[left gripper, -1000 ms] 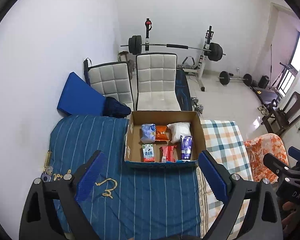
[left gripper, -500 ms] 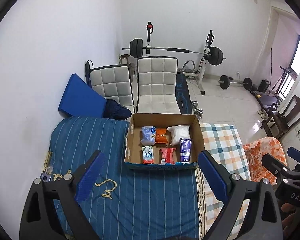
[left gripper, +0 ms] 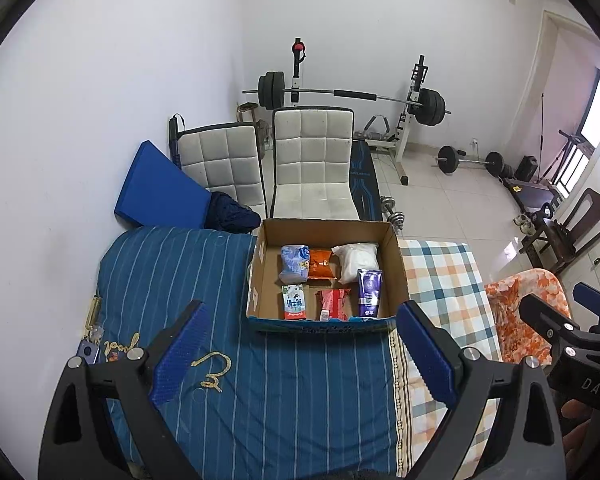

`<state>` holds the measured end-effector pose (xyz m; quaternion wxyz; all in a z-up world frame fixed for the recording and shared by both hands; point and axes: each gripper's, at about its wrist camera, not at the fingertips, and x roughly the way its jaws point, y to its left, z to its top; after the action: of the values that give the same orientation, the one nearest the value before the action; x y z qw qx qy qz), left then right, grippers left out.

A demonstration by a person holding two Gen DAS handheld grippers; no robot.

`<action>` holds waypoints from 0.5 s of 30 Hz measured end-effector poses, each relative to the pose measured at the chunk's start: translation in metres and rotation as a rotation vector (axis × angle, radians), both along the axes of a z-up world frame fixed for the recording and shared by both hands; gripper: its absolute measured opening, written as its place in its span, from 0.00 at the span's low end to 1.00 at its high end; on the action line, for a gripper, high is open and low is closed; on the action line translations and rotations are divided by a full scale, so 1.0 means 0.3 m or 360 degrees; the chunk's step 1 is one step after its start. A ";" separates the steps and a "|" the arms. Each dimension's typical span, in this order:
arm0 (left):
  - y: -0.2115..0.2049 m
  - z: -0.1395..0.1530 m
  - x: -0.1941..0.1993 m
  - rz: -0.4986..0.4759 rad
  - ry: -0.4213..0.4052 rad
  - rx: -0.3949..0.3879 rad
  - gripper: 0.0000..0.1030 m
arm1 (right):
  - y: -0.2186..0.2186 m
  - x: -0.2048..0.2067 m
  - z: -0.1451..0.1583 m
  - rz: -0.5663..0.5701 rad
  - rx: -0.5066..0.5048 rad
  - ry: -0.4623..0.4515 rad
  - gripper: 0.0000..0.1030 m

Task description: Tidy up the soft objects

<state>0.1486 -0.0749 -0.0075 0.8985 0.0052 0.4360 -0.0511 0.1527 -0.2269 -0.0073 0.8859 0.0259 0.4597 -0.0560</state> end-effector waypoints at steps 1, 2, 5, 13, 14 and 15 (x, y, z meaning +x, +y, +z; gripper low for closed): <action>0.000 0.000 0.000 -0.0002 0.0001 -0.0001 0.93 | 0.002 0.001 0.000 0.0004 0.0005 0.0004 1.00; 0.001 0.000 0.000 -0.0003 0.0001 -0.0002 0.93 | 0.005 0.002 0.003 0.0009 0.0007 0.0005 1.00; -0.002 -0.001 0.001 -0.0012 0.0000 -0.0012 0.93 | 0.017 0.007 0.006 0.0019 0.0002 -0.0003 1.00; 0.000 -0.003 0.003 -0.0004 0.0009 -0.0020 0.93 | 0.030 0.013 0.011 0.0028 -0.0015 -0.0007 1.00; -0.001 -0.003 0.005 -0.0003 0.0010 -0.0020 0.93 | 0.030 0.013 0.011 0.0025 -0.0015 -0.0009 1.00; 0.001 -0.002 0.002 -0.0001 0.0008 -0.0020 0.93 | 0.030 0.013 0.010 0.0023 -0.0018 -0.0010 1.00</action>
<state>0.1494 -0.0747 -0.0083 0.8974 -0.0006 0.4379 -0.0541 0.1565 -0.2179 -0.0043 0.8878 0.0178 0.4569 -0.0522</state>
